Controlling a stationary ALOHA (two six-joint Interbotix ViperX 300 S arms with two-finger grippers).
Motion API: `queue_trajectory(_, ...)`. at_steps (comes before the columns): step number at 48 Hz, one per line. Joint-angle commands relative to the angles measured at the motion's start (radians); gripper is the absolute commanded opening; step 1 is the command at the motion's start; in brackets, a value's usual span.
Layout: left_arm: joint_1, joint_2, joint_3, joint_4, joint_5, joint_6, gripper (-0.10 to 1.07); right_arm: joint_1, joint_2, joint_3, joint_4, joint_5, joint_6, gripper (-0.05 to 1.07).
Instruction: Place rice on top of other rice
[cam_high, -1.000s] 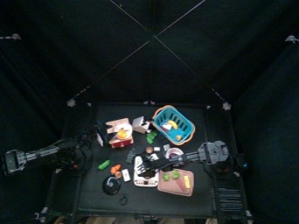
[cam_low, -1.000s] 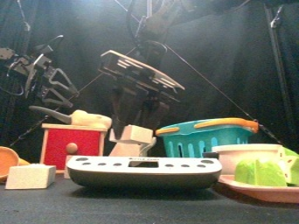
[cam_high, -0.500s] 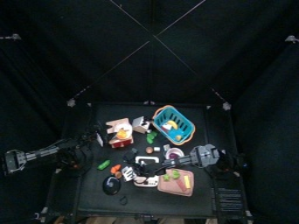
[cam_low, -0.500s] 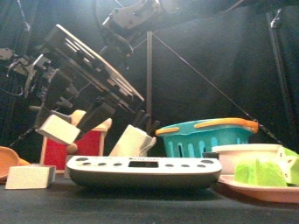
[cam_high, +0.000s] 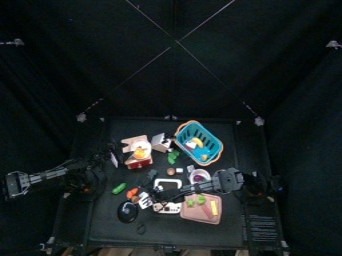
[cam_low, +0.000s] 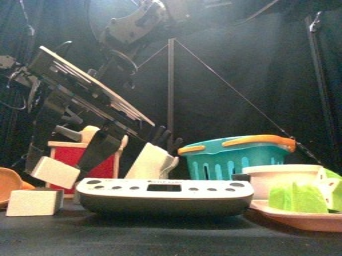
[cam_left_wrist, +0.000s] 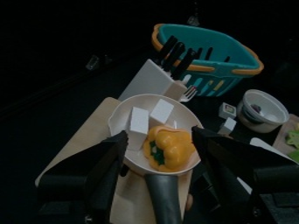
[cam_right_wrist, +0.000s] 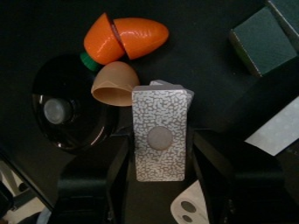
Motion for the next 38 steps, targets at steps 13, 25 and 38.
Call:
queue_trajectory(13,0.000,0.002,-0.011,0.005,-0.009,0.002,0.94,-0.002,-0.049,-0.034,-0.029,0.051,-0.003,0.94)
queue_trajectory(25,0.002,0.002,-0.011,0.003,-0.009,0.002,0.94,0.002,-0.055,-0.034,-0.049,0.066,-0.003,0.94)
queue_trajectory(38,0.002,0.002,-0.006,0.003,-0.009,0.002,0.94,-0.006,-0.132,-0.029,-0.095,0.120,-0.020,0.94)
